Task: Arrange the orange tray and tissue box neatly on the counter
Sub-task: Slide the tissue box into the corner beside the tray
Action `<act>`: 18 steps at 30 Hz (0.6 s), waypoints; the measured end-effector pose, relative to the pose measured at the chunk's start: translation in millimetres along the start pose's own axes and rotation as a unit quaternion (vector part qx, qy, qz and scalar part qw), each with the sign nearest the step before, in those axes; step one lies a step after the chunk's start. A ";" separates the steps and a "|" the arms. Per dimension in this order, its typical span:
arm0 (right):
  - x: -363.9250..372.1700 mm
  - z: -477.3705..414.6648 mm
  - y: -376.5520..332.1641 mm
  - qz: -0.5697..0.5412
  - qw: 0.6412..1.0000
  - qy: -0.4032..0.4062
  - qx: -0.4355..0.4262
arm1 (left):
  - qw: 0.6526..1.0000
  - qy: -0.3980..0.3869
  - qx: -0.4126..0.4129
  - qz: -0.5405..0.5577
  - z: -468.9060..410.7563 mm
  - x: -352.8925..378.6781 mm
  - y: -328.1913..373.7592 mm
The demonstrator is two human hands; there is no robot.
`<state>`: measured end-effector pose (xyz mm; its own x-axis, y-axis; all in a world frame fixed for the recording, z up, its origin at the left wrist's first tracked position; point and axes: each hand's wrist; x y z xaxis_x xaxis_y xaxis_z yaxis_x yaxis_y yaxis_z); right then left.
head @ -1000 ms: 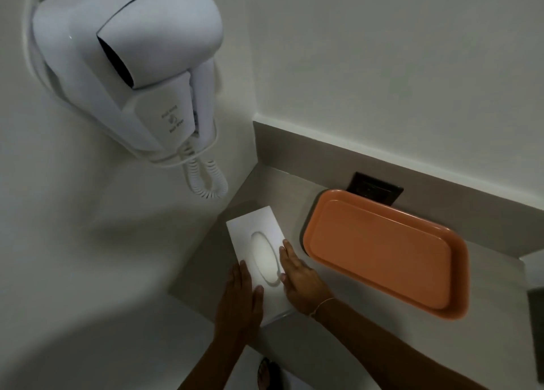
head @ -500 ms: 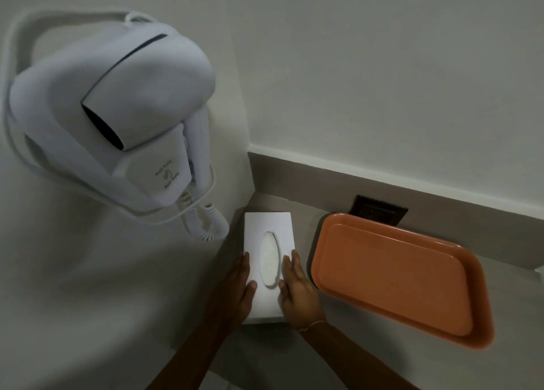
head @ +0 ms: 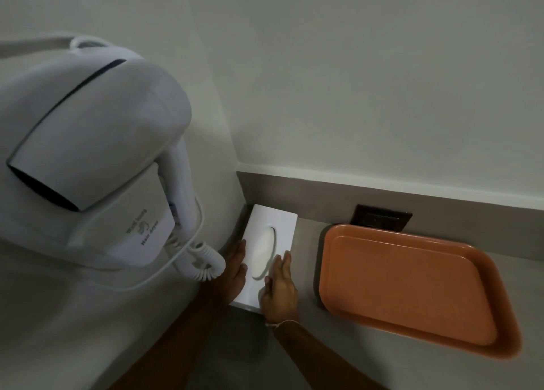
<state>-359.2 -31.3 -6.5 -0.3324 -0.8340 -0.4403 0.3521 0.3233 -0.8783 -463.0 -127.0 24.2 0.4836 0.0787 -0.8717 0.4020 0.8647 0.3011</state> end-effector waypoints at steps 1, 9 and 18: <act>1.4 -1.2 -0.1 0.002 1.000 0.000 0.001 | 1.000 -0.002 -0.008 -0.012 -1.9 1.5 -0.9; -7.1 -5.2 3.3 0.047 0.997 -0.050 -0.027 | 0.994 0.109 -0.014 -0.014 12.3 24.5 -9.5; -38.0 51.5 63.1 0.246 0.915 -0.119 -0.297 | 0.977 0.196 -0.071 0.034 130.6 128.9 -4.9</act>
<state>-279.4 -2.2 -35.6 -0.0365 -0.5731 -0.8187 -0.1530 0.8128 -0.5622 -301.1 -185.9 -39.2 0.1588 0.2975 -0.9414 0.2537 0.9092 0.3301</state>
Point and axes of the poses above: each hand's wrist, its own z-axis away from the middle knuckle, its own x-axis out of the palm, y = z × x, and after that the axes turned 5 degrees about -z, right-handed
